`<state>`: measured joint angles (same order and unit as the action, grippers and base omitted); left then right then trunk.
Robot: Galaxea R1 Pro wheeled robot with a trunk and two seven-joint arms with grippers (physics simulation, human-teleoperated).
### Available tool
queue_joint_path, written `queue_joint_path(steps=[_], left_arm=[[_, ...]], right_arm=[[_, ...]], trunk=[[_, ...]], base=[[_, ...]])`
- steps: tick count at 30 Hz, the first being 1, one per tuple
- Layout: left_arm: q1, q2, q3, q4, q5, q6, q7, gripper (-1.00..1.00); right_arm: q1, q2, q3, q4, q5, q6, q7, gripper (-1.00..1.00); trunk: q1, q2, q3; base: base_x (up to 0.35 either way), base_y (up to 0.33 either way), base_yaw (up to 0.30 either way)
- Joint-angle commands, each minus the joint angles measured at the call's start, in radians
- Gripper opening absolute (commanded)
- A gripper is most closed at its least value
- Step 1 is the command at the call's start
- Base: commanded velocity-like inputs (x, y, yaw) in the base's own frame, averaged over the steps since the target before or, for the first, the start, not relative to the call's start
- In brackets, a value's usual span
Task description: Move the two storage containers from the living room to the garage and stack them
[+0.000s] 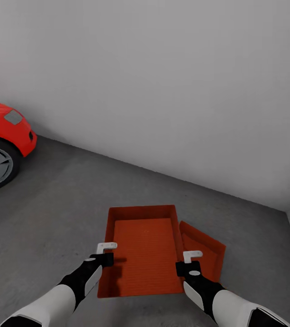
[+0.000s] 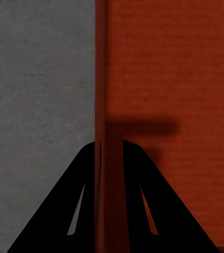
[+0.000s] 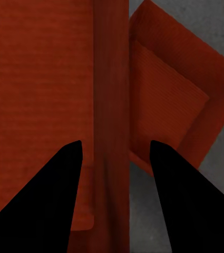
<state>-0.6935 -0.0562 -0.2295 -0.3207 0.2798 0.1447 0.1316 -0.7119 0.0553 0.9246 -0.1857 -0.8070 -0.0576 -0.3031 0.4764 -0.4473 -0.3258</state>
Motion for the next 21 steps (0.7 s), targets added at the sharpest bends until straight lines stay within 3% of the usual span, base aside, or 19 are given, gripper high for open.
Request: queue_joint_path(steps=[1,21], left_arm=[[0.0,0.001,-0.044,-0.006,0.004,0.006,0.014,-1.0],[0.0,0.002,-0.044,-0.006,0.004,0.004,0.013,-1.0]], right_arm=[[-0.001,0.0,-0.001,0.003,-0.032,0.025,-0.004,-1.0],[-0.001,0.0,-0.001,0.003,-0.032,0.025,-0.004,-1.0]], trunk=[[0.0,-0.002,-0.002],[0.0,-0.002,-0.002]], base=[[0.0,0.0,-0.217],[0.0,0.0,-0.212]])
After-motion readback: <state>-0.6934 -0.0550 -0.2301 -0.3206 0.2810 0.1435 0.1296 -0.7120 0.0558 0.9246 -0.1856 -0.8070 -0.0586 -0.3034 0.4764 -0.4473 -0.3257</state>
